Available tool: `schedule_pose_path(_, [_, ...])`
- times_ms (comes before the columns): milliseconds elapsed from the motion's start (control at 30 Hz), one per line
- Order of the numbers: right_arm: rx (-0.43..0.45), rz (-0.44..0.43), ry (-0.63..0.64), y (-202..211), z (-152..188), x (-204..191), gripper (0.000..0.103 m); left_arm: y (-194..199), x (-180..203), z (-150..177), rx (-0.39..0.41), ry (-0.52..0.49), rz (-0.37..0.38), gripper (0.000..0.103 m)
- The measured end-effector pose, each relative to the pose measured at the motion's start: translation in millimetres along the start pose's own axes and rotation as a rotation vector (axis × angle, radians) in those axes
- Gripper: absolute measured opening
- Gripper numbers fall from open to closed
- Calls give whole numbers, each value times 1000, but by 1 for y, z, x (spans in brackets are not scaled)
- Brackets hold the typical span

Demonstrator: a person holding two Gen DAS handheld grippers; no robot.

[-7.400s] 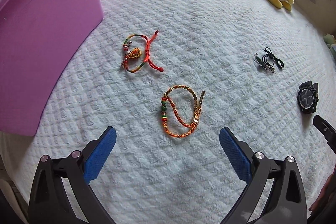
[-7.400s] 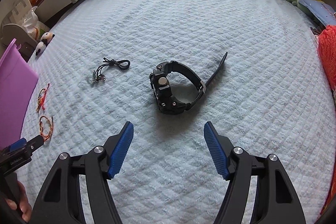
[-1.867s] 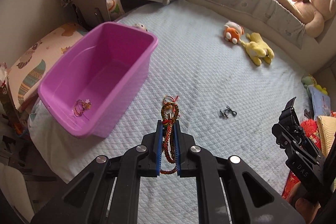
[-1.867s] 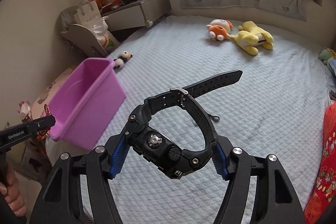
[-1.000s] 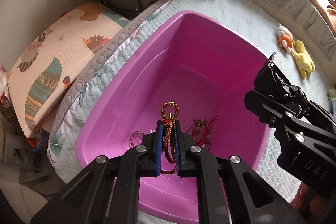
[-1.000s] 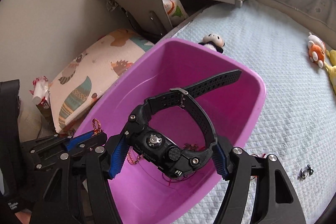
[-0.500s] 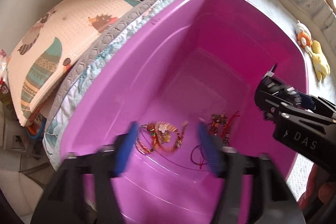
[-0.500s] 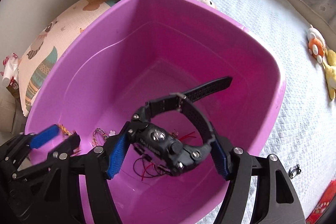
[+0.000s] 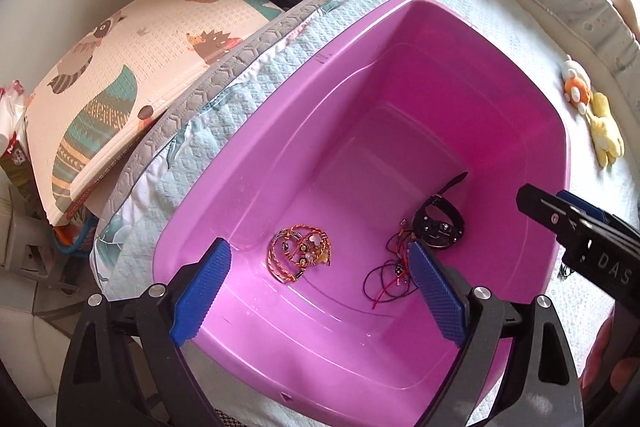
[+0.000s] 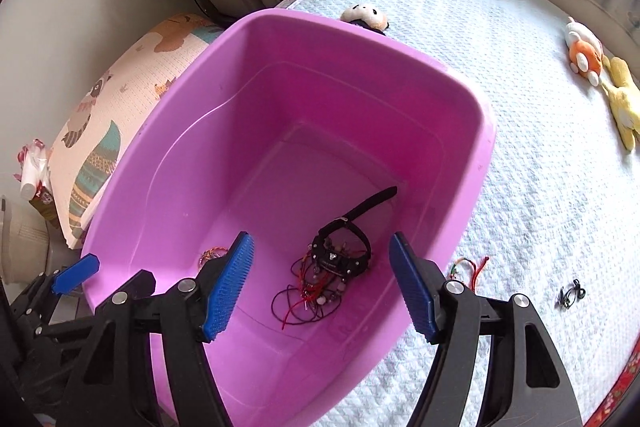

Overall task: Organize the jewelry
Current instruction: 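Withdraw both tools from the tub toward the red bracelet and earphone cord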

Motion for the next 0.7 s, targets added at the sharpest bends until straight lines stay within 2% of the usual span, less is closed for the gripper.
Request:
schedule_pose_path(233, [57, -27, -66, 33, 18, 19, 67, 27, 10, 2, 57, -64, -16, 89])
schedule_pose_path(367, [78, -22, -114, 57, 39, 46, 67, 46, 23, 9, 92, -99, -5, 92])
schedule_pose_path(533, [125, 20, -160, 94, 69, 96, 67, 66, 59, 20, 112, -151, 33, 92])
schedule_pose_path(700, [166, 59, -224, 126, 101, 157, 67, 87, 110, 34, 139, -197, 93, 92])
Point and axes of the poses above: each gripper's, at about its wrist camera, not at the fingertips, and y roughly against the way its jaws point, x to its right, z to its underside, the point moved 1 cm from there along -y, roughly the way its jaws point, and after that the axes turned 13 degrees about -y, right-handed, at the moved point
